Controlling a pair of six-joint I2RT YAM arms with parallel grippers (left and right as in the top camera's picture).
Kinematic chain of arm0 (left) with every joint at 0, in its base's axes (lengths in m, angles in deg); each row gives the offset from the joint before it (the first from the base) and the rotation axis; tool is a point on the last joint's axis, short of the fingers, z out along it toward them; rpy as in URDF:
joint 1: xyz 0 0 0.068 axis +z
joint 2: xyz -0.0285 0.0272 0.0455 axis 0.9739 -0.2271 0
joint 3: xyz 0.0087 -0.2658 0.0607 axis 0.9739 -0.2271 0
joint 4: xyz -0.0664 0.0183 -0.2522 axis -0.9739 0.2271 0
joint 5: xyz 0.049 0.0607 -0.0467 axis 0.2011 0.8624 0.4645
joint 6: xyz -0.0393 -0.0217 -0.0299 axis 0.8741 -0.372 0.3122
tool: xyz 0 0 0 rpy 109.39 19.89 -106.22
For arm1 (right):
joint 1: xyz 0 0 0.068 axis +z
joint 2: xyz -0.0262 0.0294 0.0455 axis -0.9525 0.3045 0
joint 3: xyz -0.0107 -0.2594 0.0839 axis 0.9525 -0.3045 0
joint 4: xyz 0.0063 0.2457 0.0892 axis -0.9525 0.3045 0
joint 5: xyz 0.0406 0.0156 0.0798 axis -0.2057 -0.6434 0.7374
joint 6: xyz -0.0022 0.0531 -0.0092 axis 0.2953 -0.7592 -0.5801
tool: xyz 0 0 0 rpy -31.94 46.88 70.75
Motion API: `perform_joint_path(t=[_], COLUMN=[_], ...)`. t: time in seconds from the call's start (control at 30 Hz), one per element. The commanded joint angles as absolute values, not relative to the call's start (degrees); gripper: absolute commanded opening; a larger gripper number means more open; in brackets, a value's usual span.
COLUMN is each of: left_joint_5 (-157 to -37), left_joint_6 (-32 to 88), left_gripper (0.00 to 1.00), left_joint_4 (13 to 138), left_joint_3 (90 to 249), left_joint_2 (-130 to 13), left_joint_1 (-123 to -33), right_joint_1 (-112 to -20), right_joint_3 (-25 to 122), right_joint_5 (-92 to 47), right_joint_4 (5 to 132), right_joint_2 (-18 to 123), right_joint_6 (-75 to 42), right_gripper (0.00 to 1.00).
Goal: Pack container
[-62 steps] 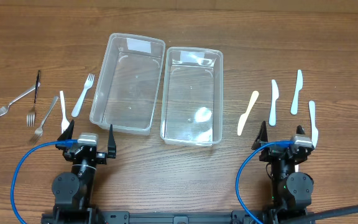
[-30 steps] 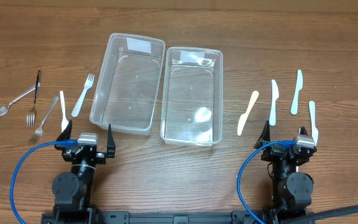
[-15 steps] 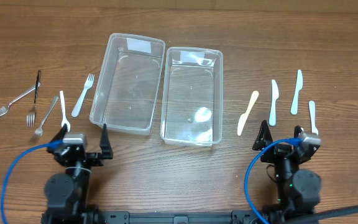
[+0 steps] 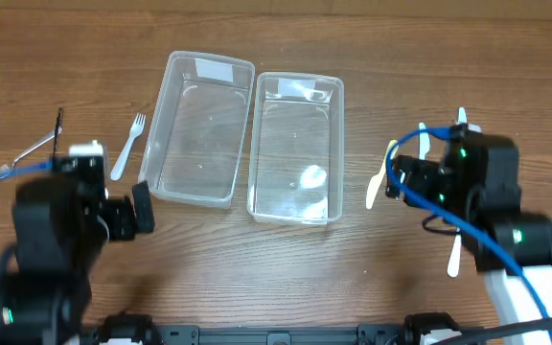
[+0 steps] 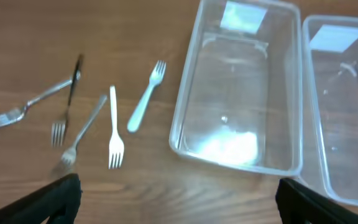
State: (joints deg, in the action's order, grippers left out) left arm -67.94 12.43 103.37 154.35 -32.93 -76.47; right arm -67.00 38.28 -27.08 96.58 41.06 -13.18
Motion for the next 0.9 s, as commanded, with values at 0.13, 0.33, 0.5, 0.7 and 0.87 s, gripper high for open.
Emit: perform_joint_path(t=[0.13,0.33,0.5,0.7,0.87], left_joint_5=[-75.64,-76.86,-76.88,-76.8,-76.71], left_joint_6=[13.02,13.05,12.98,10.82,10.88], left_gripper=[0.88,0.46,0.43,0.47,0.5], left_joint_4=[104.9,102.28,100.59,96.46,94.39], left_joint_3=[160.58,160.58,160.58,160.58,160.58], left_joint_2=[-44.93,-54.03,-60.47,-65.72,-69.06], left_joint_1=[-76.54,-77.28,-80.08,-84.6,-86.53], right_joint_1=[-67.15,-67.15,-67.08,-66.82,-65.16], right_joint_3=[40.32,38.57,38.54,38.54,38.54], right_joint_5=[-24.19,-21.4,-18.71,-15.06,-13.31], right_joint_4=[104.49,105.54,105.95,106.52,105.89], right_joint_2=[53.5,61.06,65.17,68.8,70.11], right_joint_6=[-15.36,-16.65,-15.76,-13.16,-11.34], right_gripper=[0.09,0.05,0.05,0.09,0.09])
